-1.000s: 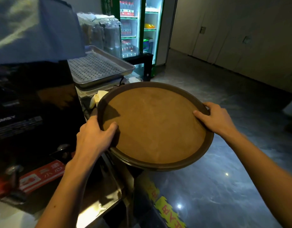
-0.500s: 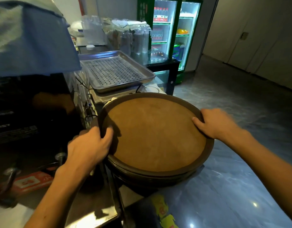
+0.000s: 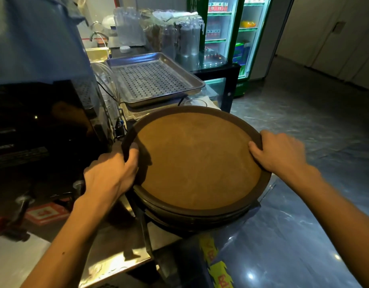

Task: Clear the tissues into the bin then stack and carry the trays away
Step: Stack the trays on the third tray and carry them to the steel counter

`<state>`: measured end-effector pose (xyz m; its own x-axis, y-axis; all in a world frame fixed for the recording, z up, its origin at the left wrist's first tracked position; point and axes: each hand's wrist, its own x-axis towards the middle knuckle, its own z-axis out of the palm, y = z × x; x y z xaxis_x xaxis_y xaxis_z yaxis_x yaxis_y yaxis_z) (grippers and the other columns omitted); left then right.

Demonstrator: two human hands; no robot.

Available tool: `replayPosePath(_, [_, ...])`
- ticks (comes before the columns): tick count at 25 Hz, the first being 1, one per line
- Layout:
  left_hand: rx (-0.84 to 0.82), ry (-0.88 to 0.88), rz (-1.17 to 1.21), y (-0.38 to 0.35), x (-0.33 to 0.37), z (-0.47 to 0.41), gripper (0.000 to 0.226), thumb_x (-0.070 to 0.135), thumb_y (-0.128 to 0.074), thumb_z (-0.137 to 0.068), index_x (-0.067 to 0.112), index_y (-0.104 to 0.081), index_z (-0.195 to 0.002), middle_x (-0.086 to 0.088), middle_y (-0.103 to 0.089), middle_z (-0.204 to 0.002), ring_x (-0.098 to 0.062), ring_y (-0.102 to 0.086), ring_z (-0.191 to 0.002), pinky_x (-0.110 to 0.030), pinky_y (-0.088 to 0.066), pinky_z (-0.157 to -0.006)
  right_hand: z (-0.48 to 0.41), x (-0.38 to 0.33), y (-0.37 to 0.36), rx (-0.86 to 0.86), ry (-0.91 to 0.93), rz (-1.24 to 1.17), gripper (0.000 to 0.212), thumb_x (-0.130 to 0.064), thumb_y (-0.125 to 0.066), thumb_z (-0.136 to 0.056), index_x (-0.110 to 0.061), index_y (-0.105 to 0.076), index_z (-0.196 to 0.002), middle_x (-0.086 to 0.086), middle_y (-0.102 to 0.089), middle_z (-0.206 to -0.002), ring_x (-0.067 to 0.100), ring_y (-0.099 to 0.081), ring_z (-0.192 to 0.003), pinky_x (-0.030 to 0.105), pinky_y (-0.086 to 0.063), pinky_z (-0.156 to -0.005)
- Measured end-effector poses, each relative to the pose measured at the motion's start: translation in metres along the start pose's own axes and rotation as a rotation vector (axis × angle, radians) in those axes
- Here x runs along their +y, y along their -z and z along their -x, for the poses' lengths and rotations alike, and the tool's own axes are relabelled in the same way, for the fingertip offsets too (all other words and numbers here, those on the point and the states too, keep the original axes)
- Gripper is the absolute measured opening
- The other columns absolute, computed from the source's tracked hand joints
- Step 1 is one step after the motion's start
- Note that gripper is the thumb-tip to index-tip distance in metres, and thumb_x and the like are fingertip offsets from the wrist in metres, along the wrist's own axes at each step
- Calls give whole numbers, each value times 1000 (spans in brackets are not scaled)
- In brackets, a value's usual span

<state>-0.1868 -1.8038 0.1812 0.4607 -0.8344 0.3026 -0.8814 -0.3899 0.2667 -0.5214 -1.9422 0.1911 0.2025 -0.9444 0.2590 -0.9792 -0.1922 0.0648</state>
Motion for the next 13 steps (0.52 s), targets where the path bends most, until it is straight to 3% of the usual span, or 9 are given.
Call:
replayPosePath(3, [-63,57,-100,-7,-1,-5,79,77,-3,-79,23,-49,-113,-5,-53,-86,-33,-58,-84,-38,-31,-67,2,1,-5,-18,-44,-87,41,-51,-39,-95,-12,-51,-98,7,-51,-74,28,-49,-65,35,-39,-57])
replayPosePath(6, [-126,44,-194,-8,1,-13,71,73,-12,-85,19,-46,-118,-15,-60,-110,-38,-59,-99,-39,-34,-69,1,2,-6,-31,-35,-126,40,-50,-39,-95,-12,-51,-102,7,-53,-76,29,-52,-68,35,-40,-57])
replayPosePath(10, [-175,50,-108,-6,5,-11,45,58,-27,-90,17,-42,-104,-14,-61,-104,-38,-58,-96,-37,-34,-69,1,3,-10,-34,-42,-197,40,-49,-39,-95,-12,-51,-102,11,-57,-79,32,-56,-71,41,-50,-63])
replayPosePath(13, [-145,91,-66,-4,5,-4,48,58,-28,-89,17,-46,-103,-8,-54,-91,-36,-57,-88,-37,-33,-67,0,5,-13,-31,-53,-288,39,-47,-41,-94,-12,-53,-108,9,-59,-79,29,-57,-69,45,-53,-67])
